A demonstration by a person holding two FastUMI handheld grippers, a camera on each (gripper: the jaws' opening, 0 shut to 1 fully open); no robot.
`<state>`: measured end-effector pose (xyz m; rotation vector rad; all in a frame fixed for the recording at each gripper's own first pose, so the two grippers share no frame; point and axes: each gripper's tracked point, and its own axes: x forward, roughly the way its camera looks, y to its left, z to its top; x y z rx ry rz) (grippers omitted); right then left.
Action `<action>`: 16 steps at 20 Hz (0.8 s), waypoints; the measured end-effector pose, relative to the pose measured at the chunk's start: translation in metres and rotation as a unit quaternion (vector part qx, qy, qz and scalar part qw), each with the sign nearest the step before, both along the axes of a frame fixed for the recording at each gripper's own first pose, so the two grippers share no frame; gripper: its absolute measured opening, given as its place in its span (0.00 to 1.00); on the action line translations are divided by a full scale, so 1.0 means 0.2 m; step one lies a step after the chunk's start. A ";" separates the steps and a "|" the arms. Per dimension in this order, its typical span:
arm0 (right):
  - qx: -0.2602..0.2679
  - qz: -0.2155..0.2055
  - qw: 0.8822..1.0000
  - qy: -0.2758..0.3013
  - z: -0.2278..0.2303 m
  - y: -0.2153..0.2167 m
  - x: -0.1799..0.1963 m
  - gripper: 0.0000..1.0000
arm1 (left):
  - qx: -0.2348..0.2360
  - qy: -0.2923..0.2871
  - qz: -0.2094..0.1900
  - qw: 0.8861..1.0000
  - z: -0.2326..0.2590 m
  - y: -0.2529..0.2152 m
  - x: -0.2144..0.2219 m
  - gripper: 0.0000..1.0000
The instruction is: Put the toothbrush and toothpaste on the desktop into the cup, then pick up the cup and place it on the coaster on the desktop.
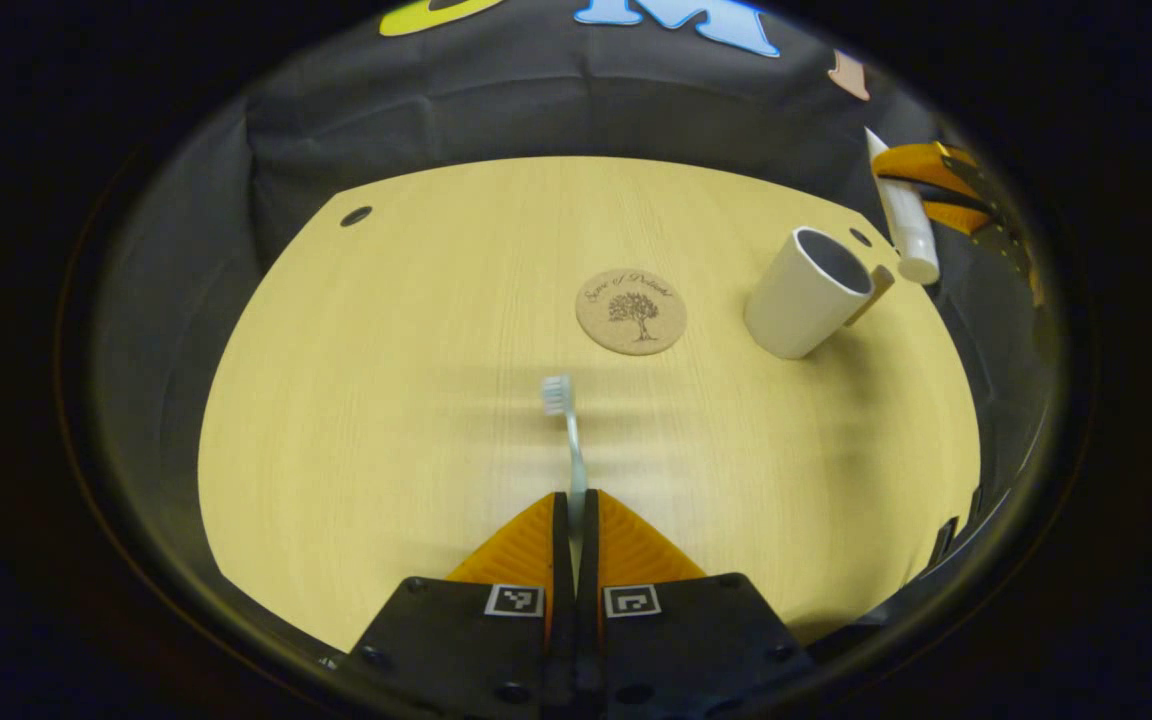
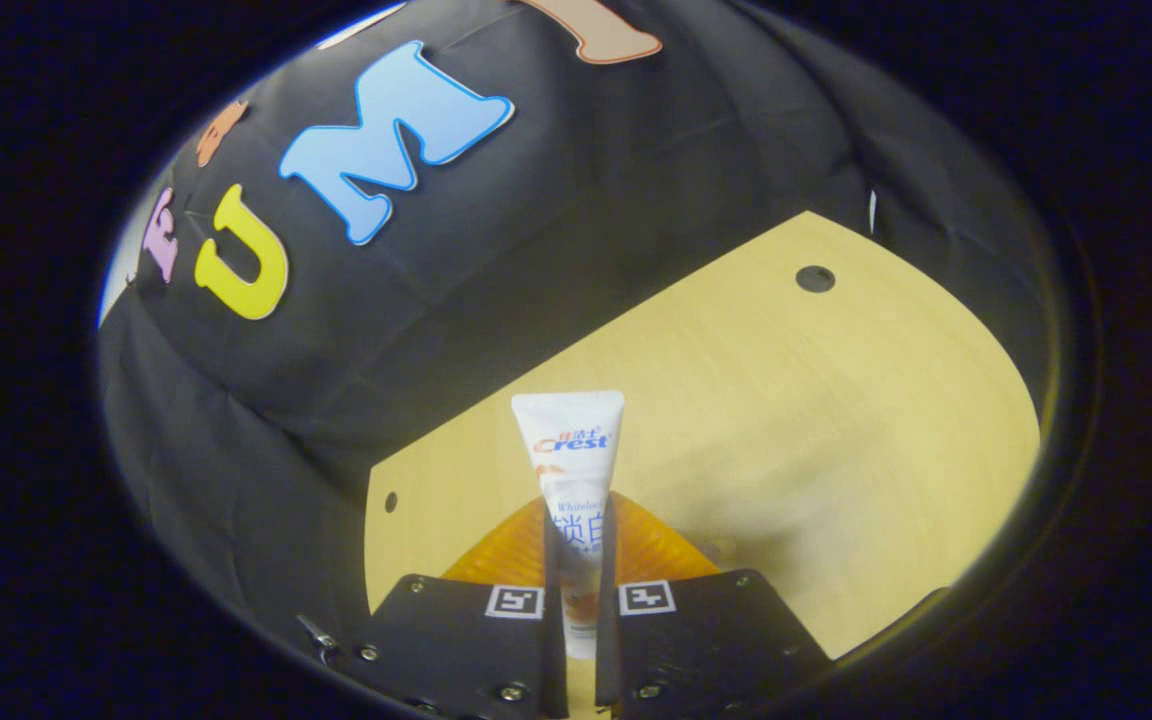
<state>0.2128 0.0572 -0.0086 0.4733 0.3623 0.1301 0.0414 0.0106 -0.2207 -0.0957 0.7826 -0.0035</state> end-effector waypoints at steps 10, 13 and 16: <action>-0.071 0.005 0.997 -0.012 -0.18 0.05 0.20 0.13 | -0.004 0.001 0.020 1.000 0.03 0.07 -0.07 0.08; -0.098 0.009 0.994 -0.041 -0.17 0.07 0.20 0.12 | -0.006 0.002 0.026 1.000 0.03 0.10 -0.11 0.08; -0.124 0.008 0.990 -0.062 -0.16 0.07 0.20 0.13 | -0.009 0.005 0.030 0.999 0.03 0.09 -0.12 0.08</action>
